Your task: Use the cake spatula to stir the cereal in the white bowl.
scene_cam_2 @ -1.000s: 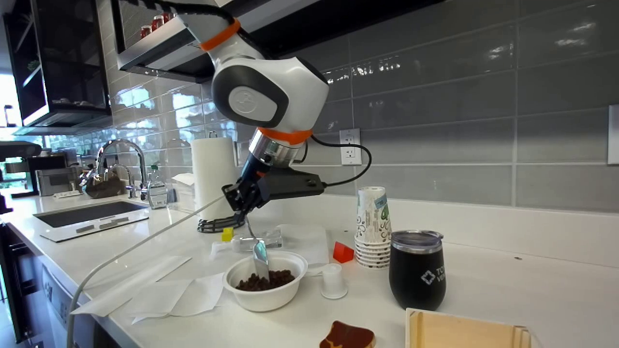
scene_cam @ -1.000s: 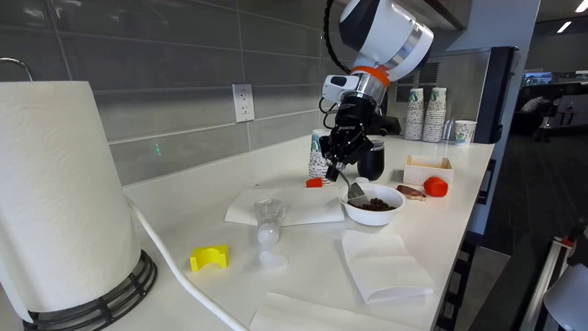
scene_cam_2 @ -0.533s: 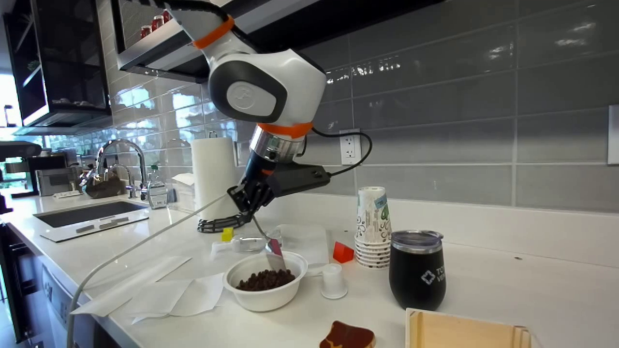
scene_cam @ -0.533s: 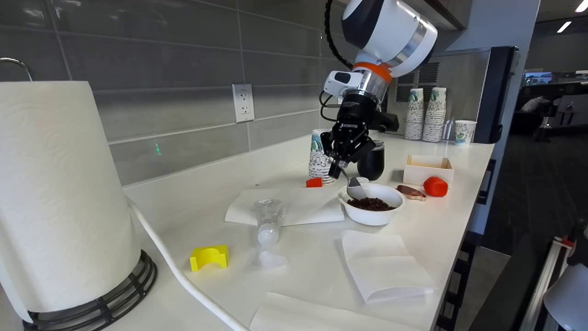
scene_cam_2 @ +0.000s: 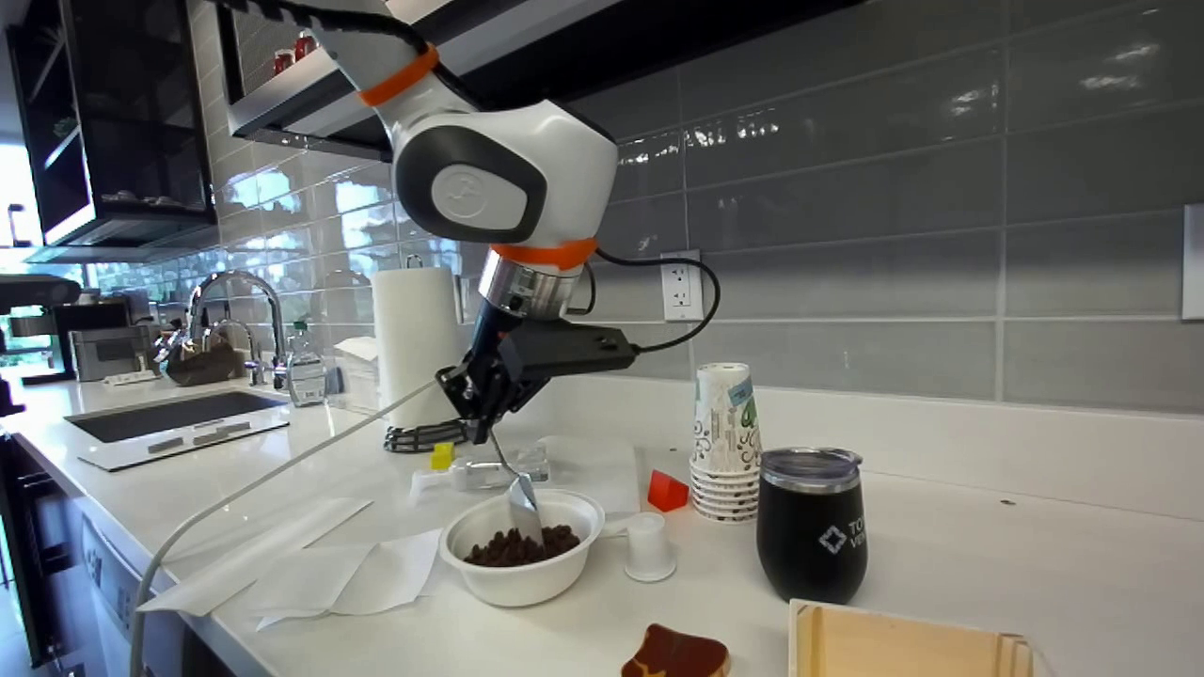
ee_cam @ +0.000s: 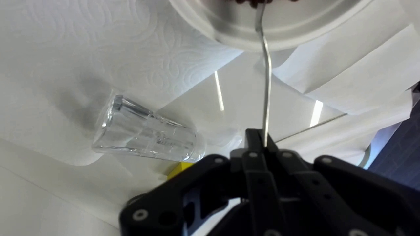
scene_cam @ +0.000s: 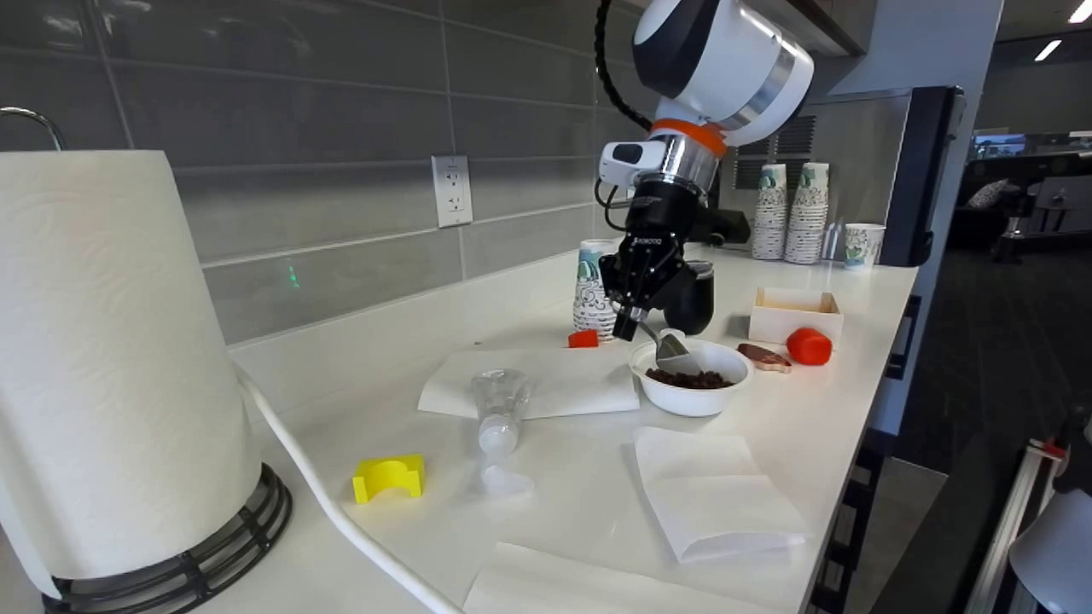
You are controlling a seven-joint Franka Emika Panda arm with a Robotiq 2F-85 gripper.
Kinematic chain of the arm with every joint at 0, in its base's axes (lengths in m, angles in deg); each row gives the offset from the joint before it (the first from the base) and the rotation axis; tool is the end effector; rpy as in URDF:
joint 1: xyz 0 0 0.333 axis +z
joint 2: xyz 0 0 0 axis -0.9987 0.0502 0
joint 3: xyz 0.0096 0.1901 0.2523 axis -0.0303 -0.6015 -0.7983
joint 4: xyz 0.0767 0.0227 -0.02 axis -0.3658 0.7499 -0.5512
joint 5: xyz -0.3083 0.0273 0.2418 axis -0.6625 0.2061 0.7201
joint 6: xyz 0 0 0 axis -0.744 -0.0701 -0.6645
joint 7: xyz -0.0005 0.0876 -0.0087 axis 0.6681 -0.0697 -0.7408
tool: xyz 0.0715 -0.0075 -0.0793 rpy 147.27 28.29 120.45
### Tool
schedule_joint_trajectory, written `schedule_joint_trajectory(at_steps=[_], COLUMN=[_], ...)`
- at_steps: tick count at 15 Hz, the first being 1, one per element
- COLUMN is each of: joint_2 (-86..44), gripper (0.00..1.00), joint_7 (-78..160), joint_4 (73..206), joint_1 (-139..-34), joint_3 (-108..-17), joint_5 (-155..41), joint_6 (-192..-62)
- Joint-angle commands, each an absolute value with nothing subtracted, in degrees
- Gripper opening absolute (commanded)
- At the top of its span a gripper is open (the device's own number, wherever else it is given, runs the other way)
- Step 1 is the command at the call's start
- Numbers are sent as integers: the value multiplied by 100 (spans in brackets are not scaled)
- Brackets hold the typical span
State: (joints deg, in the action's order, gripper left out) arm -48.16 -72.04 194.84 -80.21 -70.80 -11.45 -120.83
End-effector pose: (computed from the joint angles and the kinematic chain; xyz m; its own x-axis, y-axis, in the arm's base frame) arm 0.4104 0.1021 0.3242 0.0211 0.8606 0.5088 0.9960 0.0262 -0.0856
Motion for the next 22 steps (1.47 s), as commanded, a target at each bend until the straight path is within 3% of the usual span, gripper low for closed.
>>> schedule_joint_trajectory(at_steps=[1,14,15,17,22], joint_2=[-4737,-4014,-3985,-3960,-3934], gripper=[1,1,28,33,71], joint_7=[-6825,-5329,-5253,-5142,-5036], joint_4=[19470,19375,19366,19349,19303], joint_1=[-7829,-7678,-7678,-7683,-7698], joint_3=[-7201,-7508,-7507,-7500,-7492], joint_5=[-1027,-2017,-2070,-2120,-2130], joint_6=[-12442,-13503,-13516,-13493,-13418])
